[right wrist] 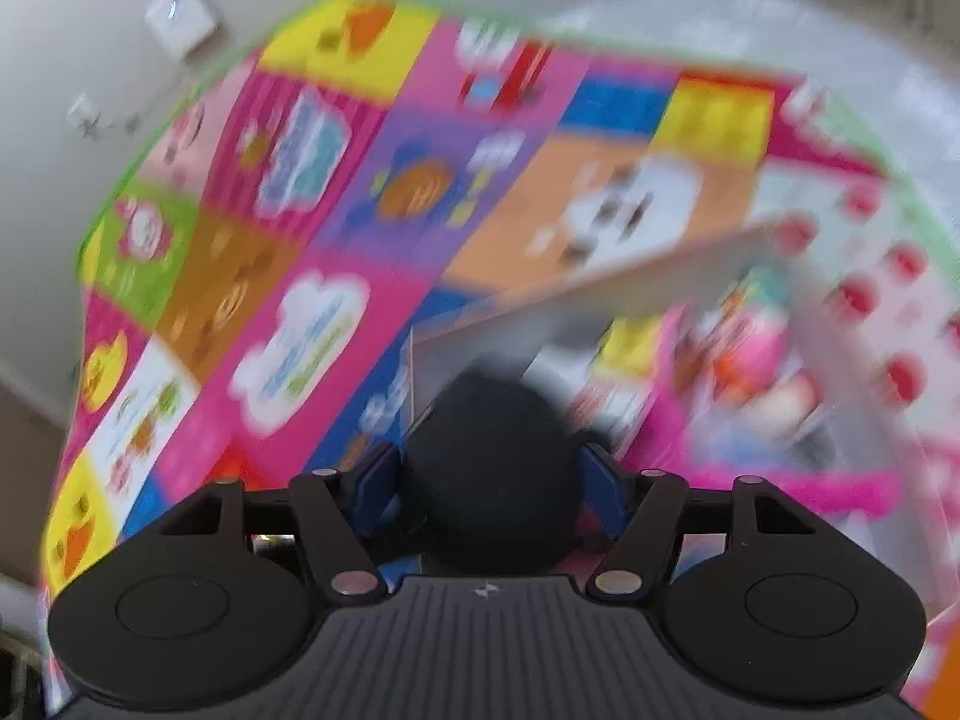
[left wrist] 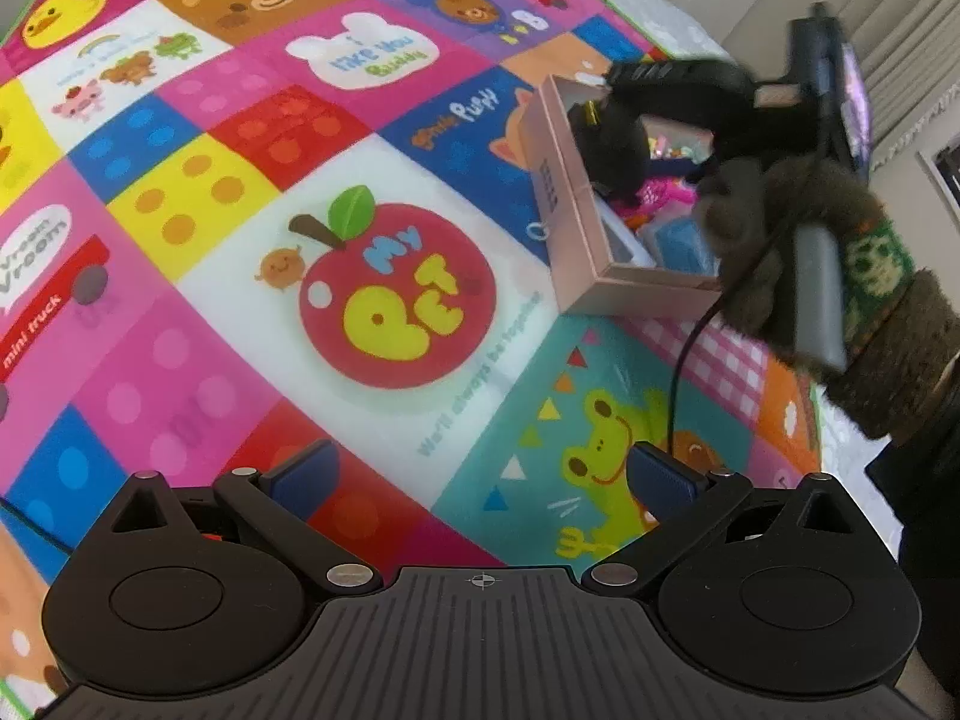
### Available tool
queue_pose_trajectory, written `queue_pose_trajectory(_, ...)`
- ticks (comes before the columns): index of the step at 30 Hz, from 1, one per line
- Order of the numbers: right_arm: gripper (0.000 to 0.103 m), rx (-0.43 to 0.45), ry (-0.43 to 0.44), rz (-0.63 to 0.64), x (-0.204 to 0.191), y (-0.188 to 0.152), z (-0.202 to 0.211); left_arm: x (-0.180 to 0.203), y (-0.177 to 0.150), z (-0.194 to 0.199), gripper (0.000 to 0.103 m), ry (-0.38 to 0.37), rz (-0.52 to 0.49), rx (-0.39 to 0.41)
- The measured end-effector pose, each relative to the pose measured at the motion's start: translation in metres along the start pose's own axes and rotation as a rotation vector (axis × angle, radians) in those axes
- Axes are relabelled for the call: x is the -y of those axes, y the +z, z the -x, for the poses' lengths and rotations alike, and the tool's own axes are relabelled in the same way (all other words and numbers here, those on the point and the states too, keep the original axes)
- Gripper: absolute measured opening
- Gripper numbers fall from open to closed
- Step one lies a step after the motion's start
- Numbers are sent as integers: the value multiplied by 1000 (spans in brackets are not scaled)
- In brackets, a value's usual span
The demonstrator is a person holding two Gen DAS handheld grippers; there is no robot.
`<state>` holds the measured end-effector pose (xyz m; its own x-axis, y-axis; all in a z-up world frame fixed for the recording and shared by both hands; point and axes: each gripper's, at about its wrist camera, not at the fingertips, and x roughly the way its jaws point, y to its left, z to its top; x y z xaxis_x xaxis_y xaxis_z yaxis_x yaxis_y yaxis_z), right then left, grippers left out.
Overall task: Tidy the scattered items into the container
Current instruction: 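Press the plush down into the pink box with the right tool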
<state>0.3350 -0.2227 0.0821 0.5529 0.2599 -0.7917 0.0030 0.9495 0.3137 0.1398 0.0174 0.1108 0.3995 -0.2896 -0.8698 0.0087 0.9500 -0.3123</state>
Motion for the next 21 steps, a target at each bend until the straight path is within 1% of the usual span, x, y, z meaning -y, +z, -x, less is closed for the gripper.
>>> queue_pose_trajectory(2, 59, 27, -51, 101, -10, -4, 5, 0, 1, 0, 103, 0, 6, 0)
queue_pose_trajectory(4, 58, 81, -61, 114, -9, -1, 27, 2, 2, -2, 103, -12, 8, 0)
queue_pose_trajectory(6, 58, 161, -70, 124, -3, 8, 57, 5, 3, -3, 103, -25, -2, 3)
queue_pose_trajectory(8, 59, 252, -145, 166, 3, 14, 82, 10, 2, -5, 103, -36, -17, -1)
queue_pose_trajectory(10, 59, 317, -243, 189, 7, 17, 92, 15, 0, -8, 103, -42, -33, -8)
queue_pose_trajectory(12, 59, 334, -327, 202, 9, 17, 85, 17, -3, -10, 103, -37, -52, -12)
queue_pose_trajectory(13, 60, 323, -348, 203, 9, 16, 77, 17, -4, -10, 103, -30, -60, -12)
queue_pose_trajectory(14, 61, 304, -344, 198, 8, 15, 69, 17, -5, -9, 103, -20, -64, -9)
queue_pose_trajectory(15, 62, 277, -317, 190, 7, 14, 62, 16, -5, -9, 103, -11, -64, -6)
queue_pose_trajectory(17, 64, 219, -206, 140, 8, 14, 54, 11, -4, -7, 103, 2, -50, 0)
queue_pose_trajectory(18, 65, 210, -142, 103, 9, 17, 56, 9, -3, -6, 103, 7, -39, 3)
queue_pose_trajectory(20, 71, 246, -39, 27, 15, 24, 69, 4, -1, -4, 103, 10, -18, 6)
queue_pose_trajectory(21, 71, 270, -8, -12, 21, 28, 77, 2, -1, -3, 103, 9, -11, 6)
